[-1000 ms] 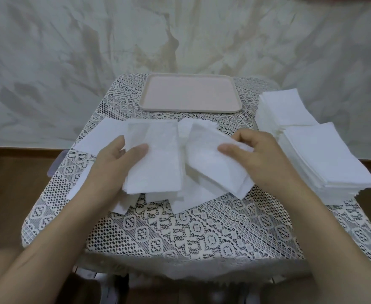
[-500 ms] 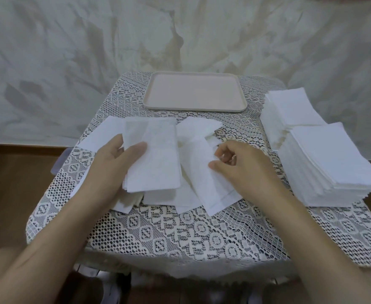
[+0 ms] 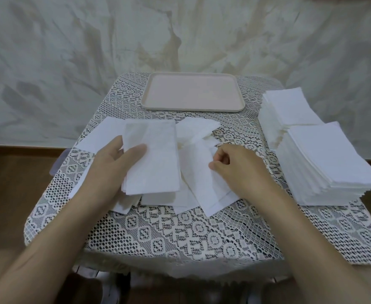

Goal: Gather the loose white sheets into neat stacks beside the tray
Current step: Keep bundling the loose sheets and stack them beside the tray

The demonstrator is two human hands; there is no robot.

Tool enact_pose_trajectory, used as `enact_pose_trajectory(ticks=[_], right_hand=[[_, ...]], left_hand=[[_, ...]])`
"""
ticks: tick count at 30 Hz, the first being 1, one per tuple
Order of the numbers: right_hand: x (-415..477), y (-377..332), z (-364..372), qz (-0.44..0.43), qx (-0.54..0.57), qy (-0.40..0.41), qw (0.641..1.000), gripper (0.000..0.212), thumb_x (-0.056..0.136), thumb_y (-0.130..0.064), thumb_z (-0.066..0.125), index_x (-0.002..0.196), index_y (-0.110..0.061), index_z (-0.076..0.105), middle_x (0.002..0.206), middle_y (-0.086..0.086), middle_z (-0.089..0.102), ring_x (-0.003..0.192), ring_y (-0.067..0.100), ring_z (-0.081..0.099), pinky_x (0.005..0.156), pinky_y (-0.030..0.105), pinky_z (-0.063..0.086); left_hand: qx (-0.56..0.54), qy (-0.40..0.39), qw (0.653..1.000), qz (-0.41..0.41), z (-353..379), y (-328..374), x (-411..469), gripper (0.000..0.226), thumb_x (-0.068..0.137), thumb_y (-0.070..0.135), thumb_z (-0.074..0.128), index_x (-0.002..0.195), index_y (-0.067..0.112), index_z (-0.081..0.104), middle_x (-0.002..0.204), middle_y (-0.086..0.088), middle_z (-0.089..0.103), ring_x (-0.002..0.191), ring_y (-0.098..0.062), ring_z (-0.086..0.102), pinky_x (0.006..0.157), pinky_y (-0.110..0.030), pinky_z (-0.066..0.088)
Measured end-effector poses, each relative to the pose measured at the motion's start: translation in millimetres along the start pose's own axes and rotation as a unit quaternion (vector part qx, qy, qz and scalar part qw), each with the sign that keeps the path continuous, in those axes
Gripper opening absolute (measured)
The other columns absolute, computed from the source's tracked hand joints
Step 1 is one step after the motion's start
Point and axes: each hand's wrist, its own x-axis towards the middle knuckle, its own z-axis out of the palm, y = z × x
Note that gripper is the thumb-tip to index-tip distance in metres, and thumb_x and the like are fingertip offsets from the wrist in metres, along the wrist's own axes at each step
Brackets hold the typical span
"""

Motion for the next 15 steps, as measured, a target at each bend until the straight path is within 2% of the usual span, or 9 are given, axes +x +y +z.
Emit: enact_pose_trajectory(ticks=[5,7,10,15], right_hand=[[-3,12,-13,0.017,0.072,-0.020,0.997,0.016,0.096,-0.029,0.066,0.084,-0.021,0.062,0.073,-0.009,0.060,0.070,0.011,0.055,0.063,0.031,0.038],[-4,14,-14,0.022,0.081,-0.019,0.996,0.016,0.095,-0.030,0.069,0.083,-0.021,0.063,0.072,-0.009,0.060,0.069,0.011,0.054,0.063,0.030,0.037],[-4,12,-14,0.018,0.054,-0.027,0.998,0.012,0.095,-0.028,0.069,0.086,-0.022,0.063,0.075,-0.011,0.058,0.071,0.010,0.054,0.065,0.030,0.036],[-3,12,-19,0.046,-0.007,-0.047,0.998,0.002,0.094,-0.024,0.065,0.092,-0.023,0.066,0.079,-0.012,0.060,0.083,0.014,0.060,0.072,0.030,0.039]], left_hand=[[0.005,-0.002,1.000,0.002,2,1,-2,0.021,0.102,0.024,0.063,0.121,0.021,0.072,0.106,-0.006,0.080,0.092,-0.023,0.078,0.073,-0.038,0.059],[0.008,0.000,1.000,0.000,3,1,-2,0.020,0.102,0.024,0.063,0.120,0.022,0.072,0.106,-0.006,0.080,0.093,-0.025,0.077,0.077,-0.041,0.059],[0.001,-0.001,1.000,-0.006,4,0,-1,0.021,0.101,0.026,0.064,0.120,0.021,0.072,0.107,-0.008,0.080,0.094,-0.028,0.077,0.083,-0.048,0.057],[0.006,-0.002,1.000,-0.007,5,2,-2,0.021,0.102,0.025,0.063,0.121,0.021,0.071,0.107,-0.007,0.080,0.091,-0.025,0.077,0.079,-0.044,0.057]])
